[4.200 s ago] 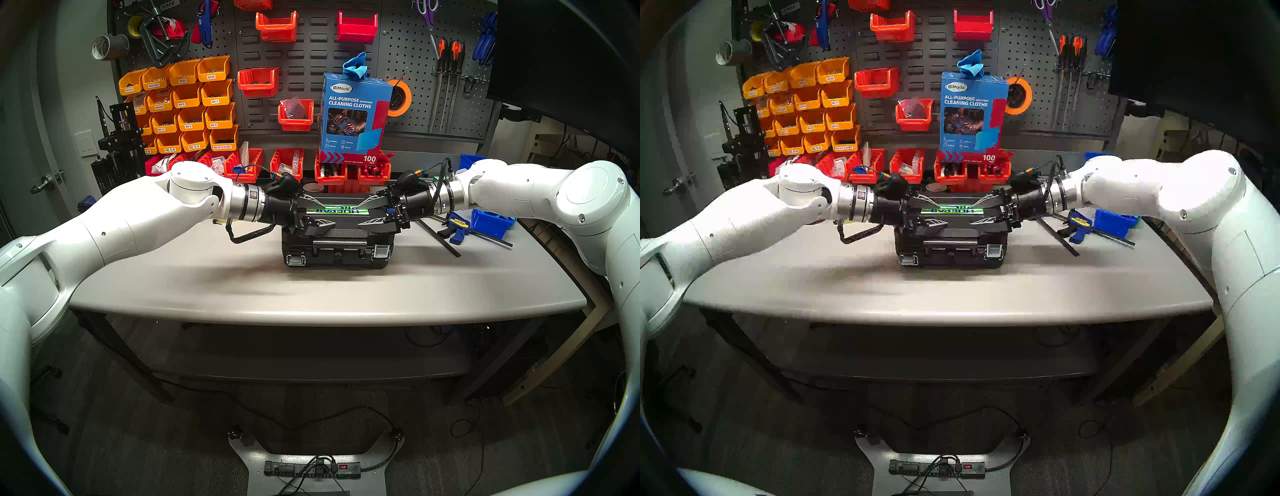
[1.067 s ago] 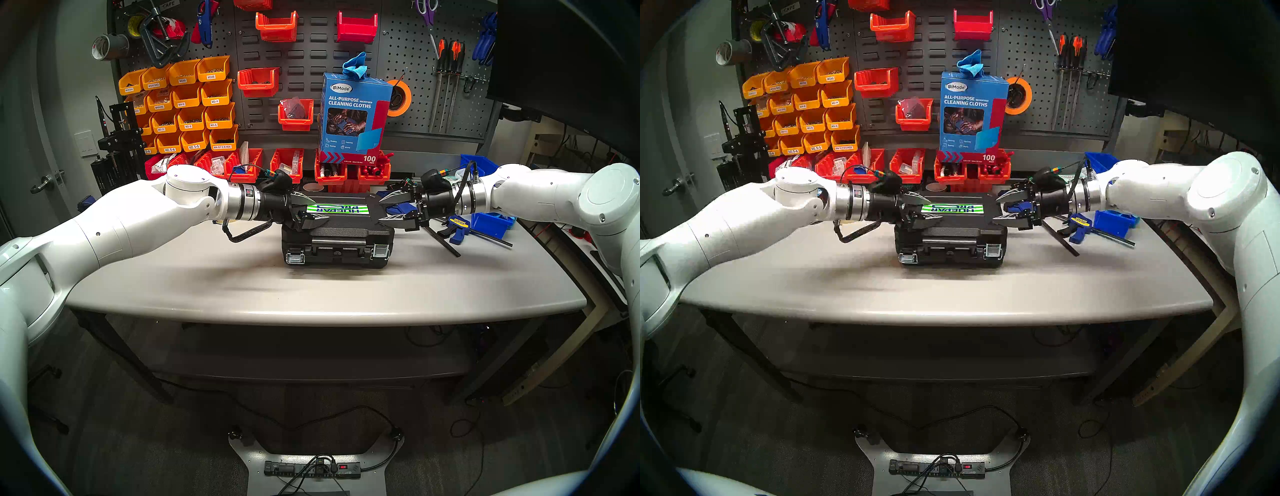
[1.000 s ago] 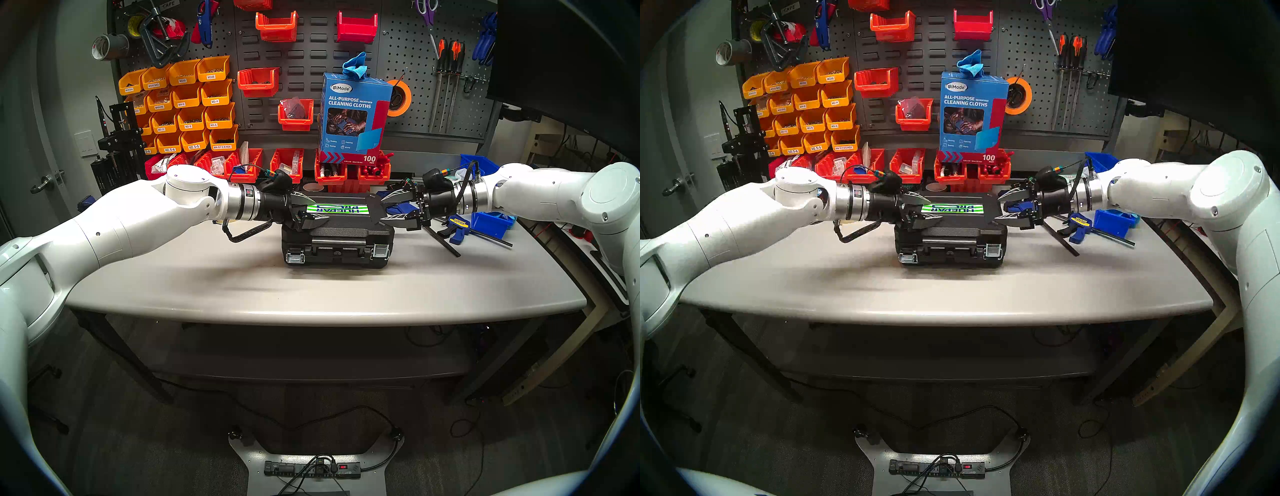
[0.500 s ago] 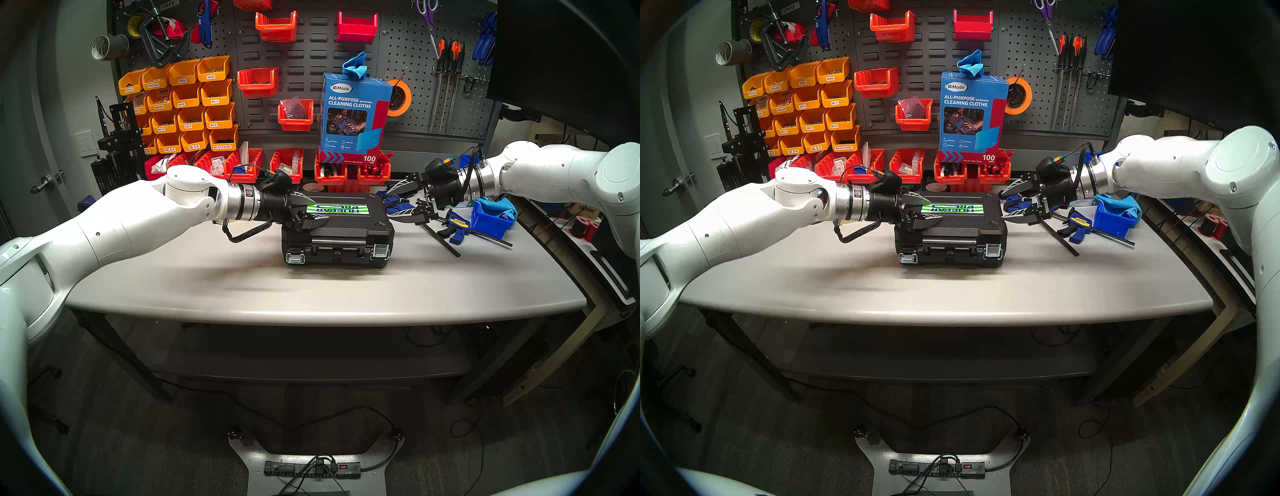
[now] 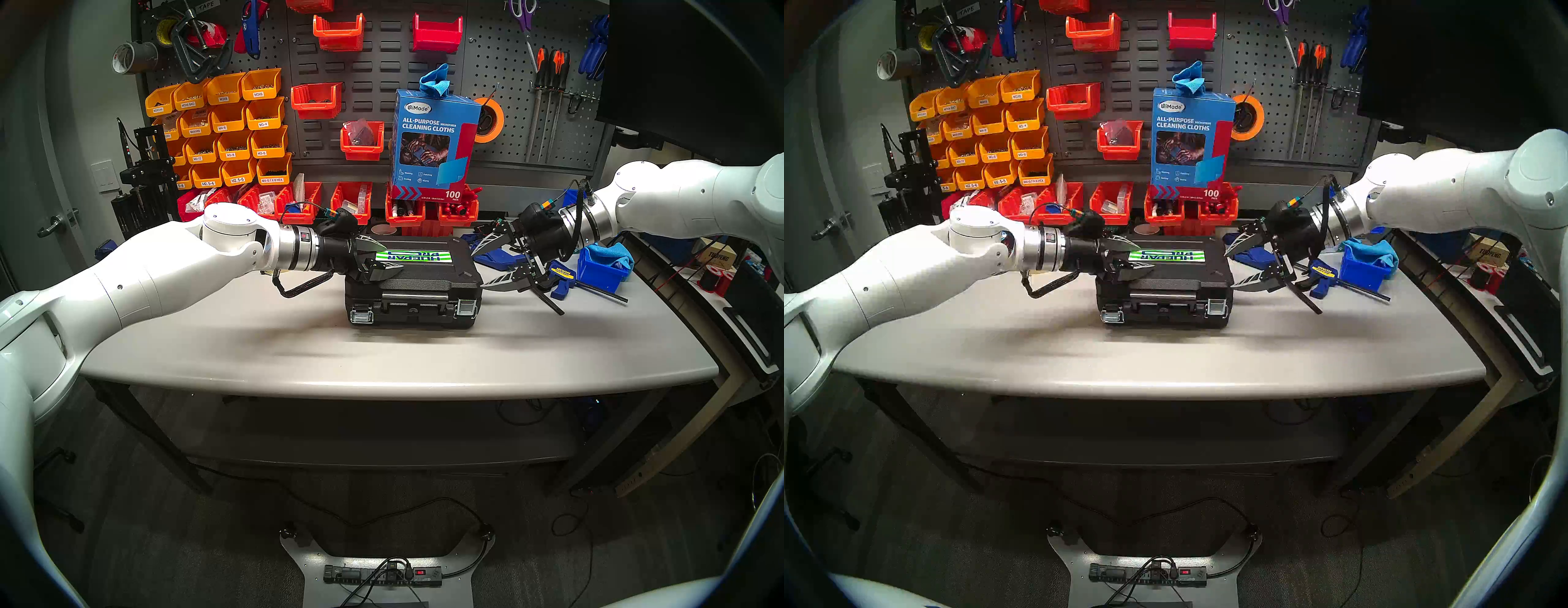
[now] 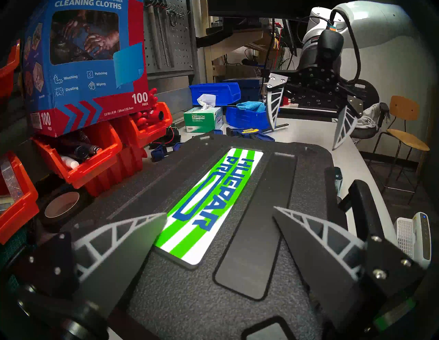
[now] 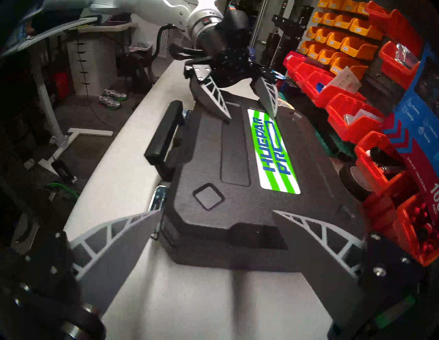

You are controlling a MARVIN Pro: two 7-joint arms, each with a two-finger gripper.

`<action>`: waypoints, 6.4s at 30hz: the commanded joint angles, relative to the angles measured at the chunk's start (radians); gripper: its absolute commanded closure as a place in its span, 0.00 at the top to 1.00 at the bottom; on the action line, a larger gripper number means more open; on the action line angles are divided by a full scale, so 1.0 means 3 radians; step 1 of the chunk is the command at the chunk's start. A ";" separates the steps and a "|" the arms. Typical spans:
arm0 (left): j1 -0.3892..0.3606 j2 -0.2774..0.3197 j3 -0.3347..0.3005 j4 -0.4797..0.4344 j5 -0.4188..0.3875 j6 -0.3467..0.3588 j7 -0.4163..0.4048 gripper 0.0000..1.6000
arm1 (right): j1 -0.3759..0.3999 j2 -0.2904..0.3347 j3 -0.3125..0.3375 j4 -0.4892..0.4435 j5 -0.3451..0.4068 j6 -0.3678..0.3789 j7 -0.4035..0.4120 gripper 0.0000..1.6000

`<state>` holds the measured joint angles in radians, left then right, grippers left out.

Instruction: Open the tool box

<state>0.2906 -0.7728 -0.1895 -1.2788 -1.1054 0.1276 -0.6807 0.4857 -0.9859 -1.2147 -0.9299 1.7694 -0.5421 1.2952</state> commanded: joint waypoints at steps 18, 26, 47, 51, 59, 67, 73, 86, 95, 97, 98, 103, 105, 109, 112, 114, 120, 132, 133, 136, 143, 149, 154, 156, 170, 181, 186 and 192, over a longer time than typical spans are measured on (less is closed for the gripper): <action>0.0092 0.0020 0.0172 0.0019 0.0104 0.0085 -0.0008 1.00 | 0.0875 0.0012 -0.0057 -0.0847 -0.0536 0.0387 0.0492 1.00; 0.0081 0.0020 0.0187 0.0019 0.0108 0.0091 -0.0008 1.00 | 0.0964 -0.0034 -0.0130 -0.1068 -0.0629 0.0432 0.0371 1.00; 0.0061 0.0020 0.0216 0.0019 0.0098 0.0088 -0.0005 1.00 | 0.0955 -0.0316 -0.0181 -0.1328 -0.0898 0.0523 -0.0372 1.00; 0.0058 0.0020 0.0220 0.0019 0.0096 0.0087 -0.0005 1.00 | 0.1003 -0.0334 -0.0217 -0.1380 -0.0977 0.0552 -0.0443 1.00; 0.0054 0.0021 0.0227 0.0020 0.0092 0.0085 -0.0004 1.00 | 0.1076 -0.0319 -0.0276 -0.1456 -0.1018 0.0602 -0.0566 1.00; 0.0050 0.0021 0.0233 0.0020 0.0088 0.0083 -0.0003 1.00 | 0.1090 -0.0324 -0.0280 -0.1454 -0.1010 0.0619 -0.0629 1.00; 0.0047 0.0021 0.0237 0.0020 0.0086 0.0082 -0.0002 1.00 | 0.1098 -0.0354 -0.0256 -0.1402 -0.1026 0.0629 -0.0649 1.00; 0.0041 0.0022 0.0246 0.0020 0.0081 0.0080 -0.0001 1.00 | 0.1191 -0.0547 -0.0392 -0.1467 -0.1290 0.0737 -0.0742 1.00; 0.0037 0.0022 0.0253 0.0019 0.0079 0.0081 0.0002 1.00 | 0.1198 -0.0627 -0.0423 -0.1534 -0.1340 0.0781 -0.0916 1.00; 0.0036 0.0022 0.0254 0.0019 0.0079 0.0080 0.0003 1.00 | 0.1185 -0.0643 -0.0415 -0.1539 -0.1338 0.0782 -0.0943 1.00; 0.0036 0.0022 0.0255 0.0019 0.0078 0.0080 0.0003 1.00 | 0.1173 -0.0652 -0.0409 -0.1535 -0.1335 0.0782 -0.0954 1.00; 0.0034 0.0022 0.0257 0.0019 0.0076 0.0079 0.0004 1.00 | 0.1117 -0.0695 -0.0367 -0.1503 -0.1310 0.0784 -0.1004 1.00; 0.0033 0.0022 0.0258 0.0019 0.0075 0.0078 0.0004 1.00 | 0.1101 -0.0716 -0.0347 -0.1492 -0.1305 0.0791 -0.1020 1.00; 0.0032 0.0022 0.0260 0.0019 0.0074 0.0077 0.0004 1.00 | 0.1097 -0.0769 -0.0336 -0.1473 -0.1352 0.0807 -0.1052 1.00; 0.0031 0.0022 0.0261 0.0019 0.0073 0.0077 0.0004 1.00 | 0.1095 -0.0796 -0.0330 -0.1466 -0.1368 0.0820 -0.1066 1.00; 0.0030 0.0023 0.0262 0.0020 0.0071 0.0075 0.0004 1.00 | 0.1097 -0.0853 -0.0316 -0.1481 -0.1401 0.0844 -0.1106 1.00; 0.0029 0.0023 0.0263 0.0020 0.0068 0.0072 0.0003 1.00 | 0.1061 -0.0980 -0.0327 -0.1621 -0.1493 0.0946 -0.1183 1.00; 0.0034 0.0024 0.0255 0.0025 0.0048 0.0055 -0.0001 1.00 | 0.0873 -0.1057 -0.0500 -0.1907 -0.1586 0.1130 -0.1317 1.00; 0.0034 0.0024 0.0254 0.0025 0.0045 0.0053 -0.0001 1.00 | 0.0856 -0.1066 -0.0518 -0.1916 -0.1588 0.1146 -0.1328 1.00; 0.0035 0.0024 0.0251 0.0027 0.0038 0.0049 -0.0002 1.00 | 0.0810 -0.1049 -0.0548 -0.1944 -0.1563 0.1157 -0.1351 1.00; 0.0037 0.0025 0.0242 0.0030 0.0016 0.0034 -0.0004 1.00 | 0.0771 -0.1034 -0.0691 -0.2068 -0.1516 0.1183 -0.1431 1.00; 0.0038 0.0027 0.0241 0.0033 0.0004 0.0027 -0.0016 1.00 | 0.0747 -0.1021 -0.0798 -0.2107 -0.1461 0.1192 -0.1535 1.00; 0.0038 0.0026 0.0246 0.0034 0.0003 0.0025 -0.0020 1.00 | 0.0764 -0.1025 -0.0859 -0.2117 -0.1404 0.1189 -0.1609 1.00; 0.0037 0.0026 0.0248 0.0035 0.0004 0.0025 -0.0022 1.00 | 0.0727 -0.1027 -0.0859 -0.2066 -0.1380 0.1185 -0.1620 1.00; 0.0021 0.0022 0.0280 0.0030 0.0040 0.0050 -0.0010 1.00 | 0.0861 -0.0960 -0.0736 -0.1662 -0.1188 0.0930 -0.1290 1.00; 0.0008 0.0022 0.0298 0.0028 0.0042 0.0055 -0.0004 1.00 | 0.0935 -0.1006 -0.0572 -0.1190 -0.1090 0.0758 -0.0803 1.00; 0.0005 0.0022 0.0303 0.0028 0.0038 0.0052 -0.0005 1.00 | 0.0866 -0.0971 -0.0483 -0.0999 -0.1007 0.0700 -0.0748 1.00; 0.0003 0.0022 0.0305 0.0030 0.0031 0.0046 -0.0006 1.00 | 0.0834 -0.0927 -0.0414 -0.0742 -0.0919 0.0633 -0.0690 1.00</action>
<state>0.2558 -0.7636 -0.1455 -1.2686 -1.1251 0.1189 -0.6841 0.7357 -1.2784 -1.3652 -1.2411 1.4659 -0.3364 1.0756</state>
